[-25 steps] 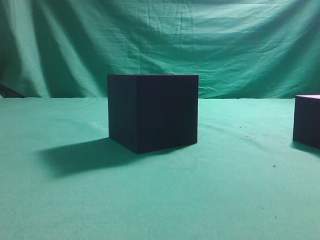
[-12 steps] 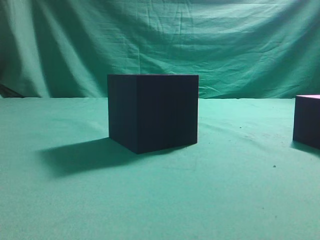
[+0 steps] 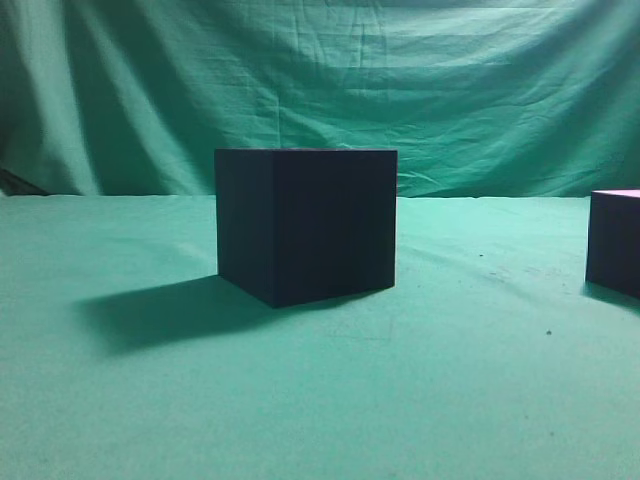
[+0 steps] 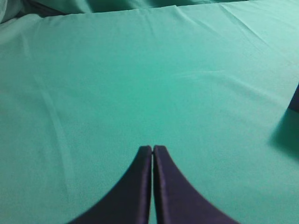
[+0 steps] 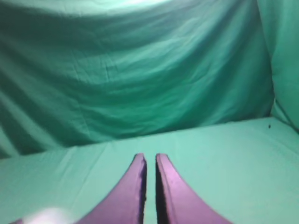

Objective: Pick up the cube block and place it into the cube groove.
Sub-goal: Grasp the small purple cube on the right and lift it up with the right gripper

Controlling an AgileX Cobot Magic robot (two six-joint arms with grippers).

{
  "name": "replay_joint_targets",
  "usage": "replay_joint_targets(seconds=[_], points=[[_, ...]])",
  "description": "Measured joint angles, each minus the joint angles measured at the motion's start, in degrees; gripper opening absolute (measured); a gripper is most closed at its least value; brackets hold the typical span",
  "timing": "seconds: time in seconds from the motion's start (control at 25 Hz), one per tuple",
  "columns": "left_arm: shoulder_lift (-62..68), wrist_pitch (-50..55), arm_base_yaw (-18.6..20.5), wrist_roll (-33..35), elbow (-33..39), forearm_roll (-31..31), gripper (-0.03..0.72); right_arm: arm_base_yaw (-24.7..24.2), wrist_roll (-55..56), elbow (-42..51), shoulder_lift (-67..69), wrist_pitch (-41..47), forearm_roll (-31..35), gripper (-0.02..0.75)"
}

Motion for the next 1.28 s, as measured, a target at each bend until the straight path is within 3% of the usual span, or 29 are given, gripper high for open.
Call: replay_joint_targets(seconds=[0.2,0.44,0.56,0.6,0.8,0.96,1.08,1.2,1.24,1.28], points=[[0.0,0.0,0.0,0.0,0.0,0.0,0.0,0.0,0.0,-13.17,12.74,13.29,1.39,0.048],[0.0,0.0,0.0,0.0,0.0,0.0,0.0,0.0,-2.45,-18.44,22.47,16.67,5.86,0.048],[0.0,0.0,0.0,0.0,0.0,0.0,0.0,0.0,-8.93,-22.36,29.42,25.3,6.07,0.048],[0.0,0.0,0.0,0.0,0.0,0.0,0.0,0.0,-10.78,-24.32,33.55,29.48,6.07,0.0],[0.0,0.0,0.0,0.0,0.0,0.0,0.0,0.46,-17.04,-34.17,50.46,45.56,5.95,0.0],[0.0,0.0,0.0,0.0,0.0,0.0,0.0,6.54,-16.07,-39.37,59.89,48.15,2.61,0.0],[0.0,0.0,0.0,0.0,0.0,0.0,0.0,11.58,-10.16,-41.47,65.53,48.03,-3.54,0.0],[0.0,0.0,0.0,0.0,0.0,0.0,0.0,13.75,-6.65,-42.98,70.3,47.51,-7.78,0.0],[0.0,0.0,0.0,0.0,0.0,0.0,0.0,13.87,-6.26,-43.29,71.58,47.36,-8.06,0.048],[0.0,0.0,0.0,0.0,0.0,0.0,0.0,13.95,-5.97,-43.68,73.01,47.23,-8.34,0.048]])
